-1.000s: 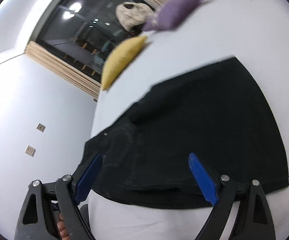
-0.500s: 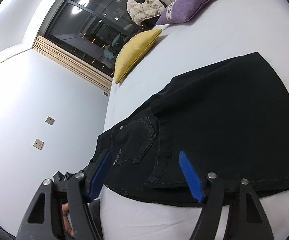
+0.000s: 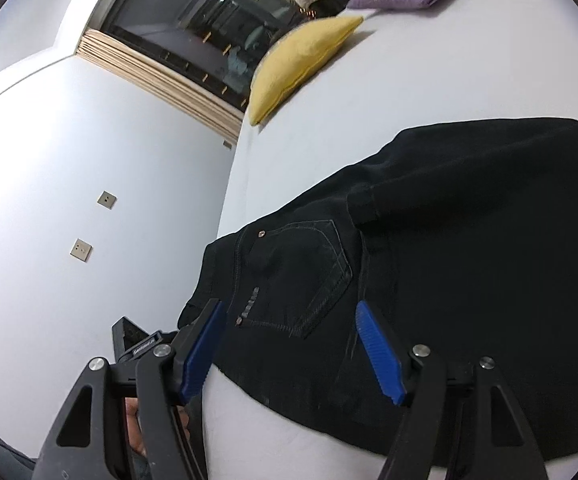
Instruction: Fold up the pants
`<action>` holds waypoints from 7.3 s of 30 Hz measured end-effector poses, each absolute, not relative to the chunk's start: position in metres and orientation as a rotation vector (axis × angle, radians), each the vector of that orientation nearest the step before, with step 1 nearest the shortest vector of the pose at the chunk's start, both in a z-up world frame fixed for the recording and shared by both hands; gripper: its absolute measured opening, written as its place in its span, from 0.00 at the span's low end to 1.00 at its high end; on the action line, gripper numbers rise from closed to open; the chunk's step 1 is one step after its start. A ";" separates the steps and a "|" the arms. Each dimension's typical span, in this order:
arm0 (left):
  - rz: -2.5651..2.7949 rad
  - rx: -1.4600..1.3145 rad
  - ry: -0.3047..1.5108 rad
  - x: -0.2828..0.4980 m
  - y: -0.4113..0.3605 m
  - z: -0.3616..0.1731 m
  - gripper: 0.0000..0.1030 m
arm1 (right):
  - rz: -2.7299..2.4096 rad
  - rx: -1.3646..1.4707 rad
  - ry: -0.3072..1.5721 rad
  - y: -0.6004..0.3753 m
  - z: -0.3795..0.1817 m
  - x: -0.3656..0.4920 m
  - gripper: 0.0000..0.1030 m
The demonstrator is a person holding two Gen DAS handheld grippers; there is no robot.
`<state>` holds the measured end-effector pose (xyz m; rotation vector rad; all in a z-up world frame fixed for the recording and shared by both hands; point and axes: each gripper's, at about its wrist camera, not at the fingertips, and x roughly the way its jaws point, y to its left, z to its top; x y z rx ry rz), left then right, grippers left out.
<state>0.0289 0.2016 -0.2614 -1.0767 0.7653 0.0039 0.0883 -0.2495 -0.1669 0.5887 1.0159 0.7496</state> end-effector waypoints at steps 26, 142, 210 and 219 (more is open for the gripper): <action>-0.023 -0.793 0.715 0.034 0.162 -0.188 0.13 | 0.666 0.289 1.270 -0.167 -0.206 0.151 0.80; -0.291 -0.173 0.983 0.205 -0.105 -0.259 0.75 | 0.464 0.642 1.076 -0.414 -0.222 0.145 0.66; 0.226 0.024 0.279 0.028 0.028 -0.042 1.00 | 0.034 0.093 0.472 -0.296 -0.039 0.003 1.00; 0.191 0.082 0.167 -0.062 0.003 0.058 1.00 | -0.019 0.013 0.031 -0.280 0.087 -0.094 1.00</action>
